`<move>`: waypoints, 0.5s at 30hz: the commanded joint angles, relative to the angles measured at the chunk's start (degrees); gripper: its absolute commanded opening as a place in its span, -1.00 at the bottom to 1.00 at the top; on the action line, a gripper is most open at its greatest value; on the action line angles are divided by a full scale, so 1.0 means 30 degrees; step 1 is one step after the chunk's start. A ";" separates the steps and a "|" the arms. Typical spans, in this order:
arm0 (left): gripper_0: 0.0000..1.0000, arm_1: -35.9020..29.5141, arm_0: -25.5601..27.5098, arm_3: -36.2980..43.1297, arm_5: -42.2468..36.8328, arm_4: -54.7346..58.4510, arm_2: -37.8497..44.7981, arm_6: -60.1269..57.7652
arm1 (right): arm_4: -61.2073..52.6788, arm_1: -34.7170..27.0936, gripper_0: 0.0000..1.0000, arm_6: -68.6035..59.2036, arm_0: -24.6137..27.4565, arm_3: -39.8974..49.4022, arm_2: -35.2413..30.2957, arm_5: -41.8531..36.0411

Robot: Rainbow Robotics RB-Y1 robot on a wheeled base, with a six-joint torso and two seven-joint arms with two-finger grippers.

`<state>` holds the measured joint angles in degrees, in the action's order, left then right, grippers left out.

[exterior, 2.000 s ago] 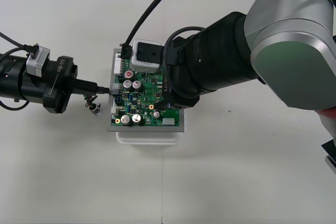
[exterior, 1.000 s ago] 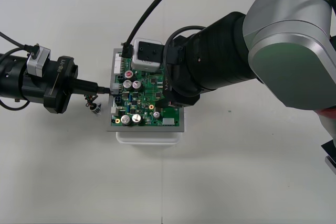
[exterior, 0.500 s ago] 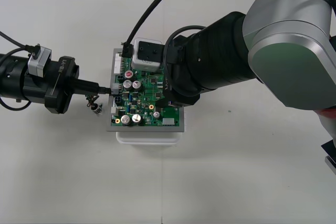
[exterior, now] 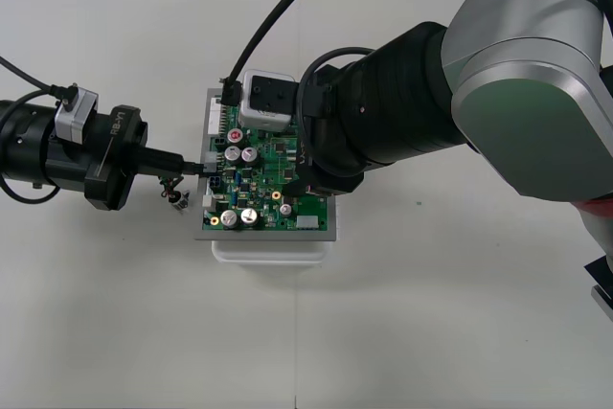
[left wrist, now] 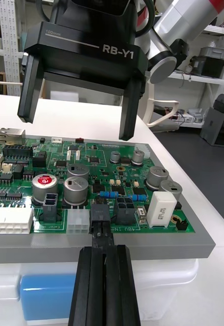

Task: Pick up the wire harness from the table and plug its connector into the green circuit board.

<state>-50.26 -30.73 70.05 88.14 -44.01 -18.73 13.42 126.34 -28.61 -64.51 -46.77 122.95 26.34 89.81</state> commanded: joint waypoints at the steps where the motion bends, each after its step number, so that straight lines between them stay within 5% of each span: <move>1: -1.00 0.0231 -0.0861 0.0558 0.0619 0.0169 -0.0260 0.1122 | 0.0192 0.0338 1.00 0.0731 0.0152 0.0031 0.0274 0.0063; 15: -1.00 0.0319 -0.0861 0.0558 0.0619 0.0227 -0.0260 0.1122 | 0.0104 0.0338 1.00 0.0818 0.0122 -0.0467 0.0303 0.0063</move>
<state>-50.21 -30.74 70.08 88.14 -43.98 -18.73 13.42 126.36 -28.59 -64.50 -46.71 121.20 26.34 89.81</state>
